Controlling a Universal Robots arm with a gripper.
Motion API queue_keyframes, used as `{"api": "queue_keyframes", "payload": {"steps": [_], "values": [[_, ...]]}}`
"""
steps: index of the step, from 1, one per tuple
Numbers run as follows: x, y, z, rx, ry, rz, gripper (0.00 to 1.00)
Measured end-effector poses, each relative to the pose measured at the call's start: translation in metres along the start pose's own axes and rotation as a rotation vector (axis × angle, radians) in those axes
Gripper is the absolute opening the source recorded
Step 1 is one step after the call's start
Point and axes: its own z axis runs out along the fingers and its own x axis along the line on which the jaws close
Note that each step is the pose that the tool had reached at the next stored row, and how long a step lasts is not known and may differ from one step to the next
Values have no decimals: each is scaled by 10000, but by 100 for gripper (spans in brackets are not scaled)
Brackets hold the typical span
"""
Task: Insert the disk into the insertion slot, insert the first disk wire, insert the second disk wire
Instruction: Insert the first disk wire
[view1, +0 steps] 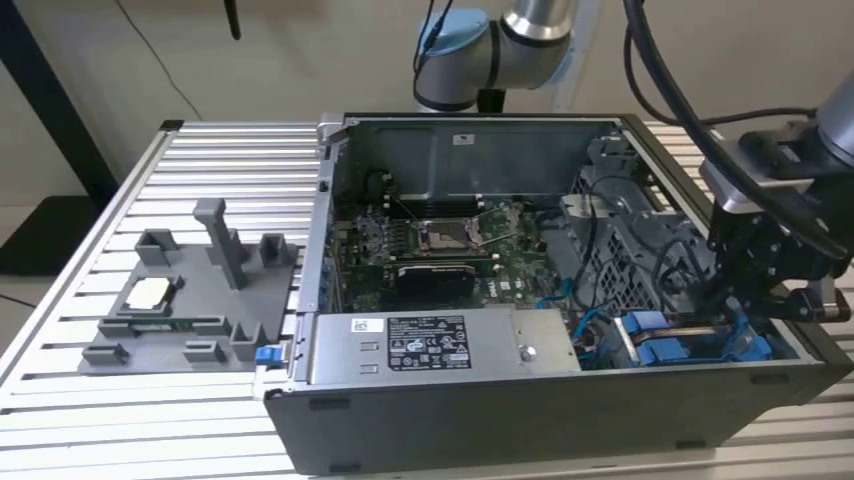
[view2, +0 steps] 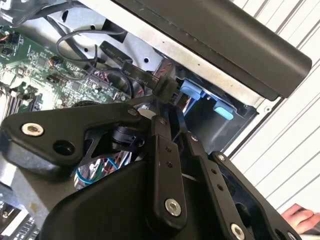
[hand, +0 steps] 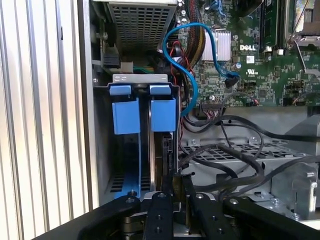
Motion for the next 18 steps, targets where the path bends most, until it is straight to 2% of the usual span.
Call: {"api": "queue_keyframes", "payload": {"steps": [6,13,18], "values": [[15,-1,14,1,9,-1,19],[27,2,108,2,35,-1,19],[29,3,120,1,32,-1,19]]}}
